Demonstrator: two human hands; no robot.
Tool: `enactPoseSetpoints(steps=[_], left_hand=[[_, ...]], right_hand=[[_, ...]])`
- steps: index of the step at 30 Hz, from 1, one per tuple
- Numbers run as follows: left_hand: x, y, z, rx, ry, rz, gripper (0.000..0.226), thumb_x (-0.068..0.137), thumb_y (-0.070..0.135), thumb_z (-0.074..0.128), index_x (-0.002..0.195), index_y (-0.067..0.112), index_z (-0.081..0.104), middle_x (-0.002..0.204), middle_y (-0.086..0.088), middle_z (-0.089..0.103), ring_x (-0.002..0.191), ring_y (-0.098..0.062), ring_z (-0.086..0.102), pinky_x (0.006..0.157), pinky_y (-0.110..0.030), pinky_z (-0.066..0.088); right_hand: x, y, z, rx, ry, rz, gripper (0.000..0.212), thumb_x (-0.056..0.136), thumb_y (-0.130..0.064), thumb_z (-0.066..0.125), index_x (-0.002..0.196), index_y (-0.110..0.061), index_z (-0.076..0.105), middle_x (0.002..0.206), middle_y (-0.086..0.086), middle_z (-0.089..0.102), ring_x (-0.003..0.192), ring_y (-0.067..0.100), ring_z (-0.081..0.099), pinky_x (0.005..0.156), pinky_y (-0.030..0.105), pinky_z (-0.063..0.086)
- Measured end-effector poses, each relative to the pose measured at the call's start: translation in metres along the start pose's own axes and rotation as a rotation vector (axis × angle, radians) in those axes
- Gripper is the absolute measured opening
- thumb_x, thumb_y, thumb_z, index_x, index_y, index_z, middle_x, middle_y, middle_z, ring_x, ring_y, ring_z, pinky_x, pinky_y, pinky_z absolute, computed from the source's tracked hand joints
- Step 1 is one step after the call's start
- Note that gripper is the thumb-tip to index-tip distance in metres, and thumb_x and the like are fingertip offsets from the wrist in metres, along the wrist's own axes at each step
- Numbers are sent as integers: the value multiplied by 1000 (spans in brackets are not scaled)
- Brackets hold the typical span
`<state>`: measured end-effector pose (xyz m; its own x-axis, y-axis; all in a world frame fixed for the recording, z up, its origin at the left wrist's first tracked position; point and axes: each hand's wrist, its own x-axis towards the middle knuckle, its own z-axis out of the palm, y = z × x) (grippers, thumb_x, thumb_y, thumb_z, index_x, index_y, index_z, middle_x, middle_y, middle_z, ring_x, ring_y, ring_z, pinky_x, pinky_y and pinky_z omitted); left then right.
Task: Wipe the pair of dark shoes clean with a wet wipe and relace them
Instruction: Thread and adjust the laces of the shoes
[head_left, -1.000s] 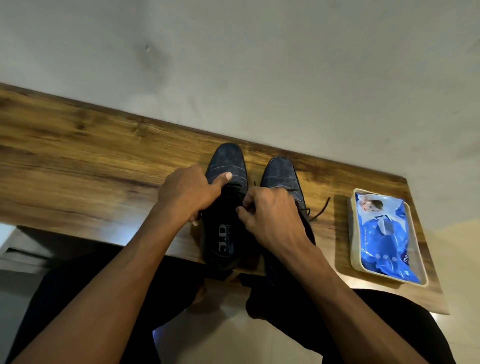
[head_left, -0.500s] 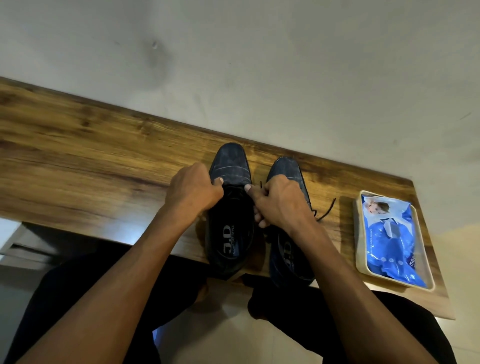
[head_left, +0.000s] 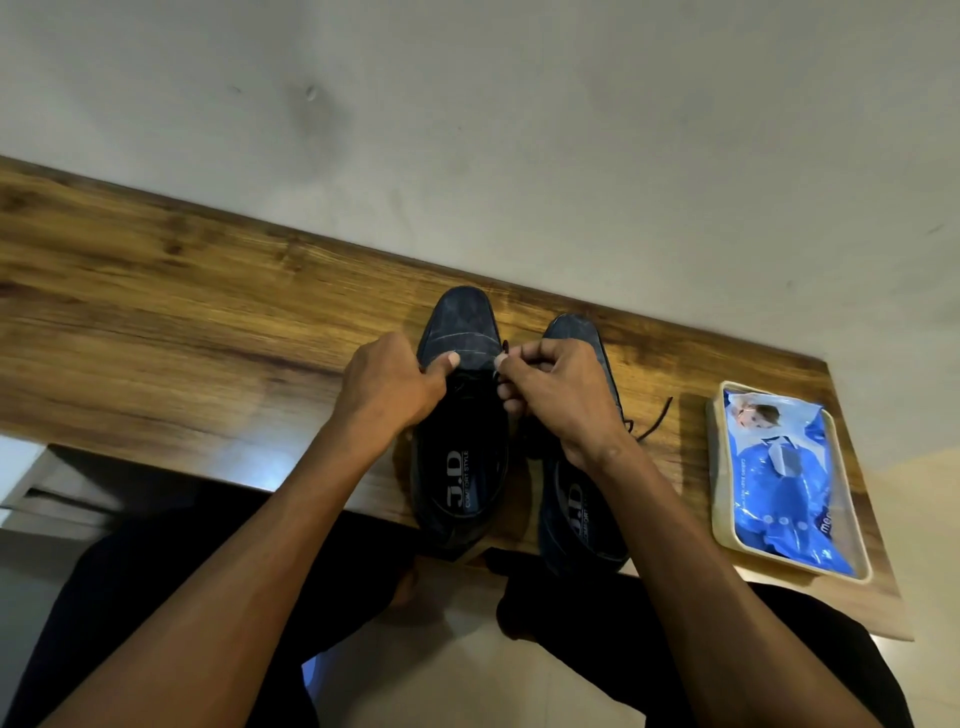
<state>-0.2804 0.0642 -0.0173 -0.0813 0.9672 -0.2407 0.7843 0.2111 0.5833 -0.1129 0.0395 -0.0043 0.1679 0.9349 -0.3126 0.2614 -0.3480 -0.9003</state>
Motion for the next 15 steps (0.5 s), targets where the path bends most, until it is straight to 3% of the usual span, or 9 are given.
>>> enactPoseSetpoints(steps=[3,7,11,15], left_hand=[[1,0,0,31,-28,-13,44,90,48,64,77,7,62,66,-9,64,63,-27,67,64,-39,60],[0,2,-3,-33,-49,-5,26,89,21,66,69,6,62,64,-11,67,59,-26,68,59,-36,59],[-2,1,0,-64,-39,-23,35,91,23,62,60,11,50,63,-9,66,58,-26,67,55,-33,53],[-4,5,4,-64,-63,-72,37,93,24,55,60,13,42,58,-3,48,50,-18,48,46,-25,31]], right_hand=[[0,1,-1,-41,1,-11,11,94,-20,72,96,-10,71,72,6,72,59,11,66,63,27,55],[1,3,-2,-46,14,-22,9,93,-20,73,93,-11,71,71,6,72,60,13,66,67,30,58],[0,4,-2,-34,5,-24,9,93,-20,73,92,-12,71,74,7,73,62,12,67,66,29,57],[-2,6,-2,-21,9,-23,8,92,-20,73,93,-11,72,76,6,74,62,10,68,64,25,54]])
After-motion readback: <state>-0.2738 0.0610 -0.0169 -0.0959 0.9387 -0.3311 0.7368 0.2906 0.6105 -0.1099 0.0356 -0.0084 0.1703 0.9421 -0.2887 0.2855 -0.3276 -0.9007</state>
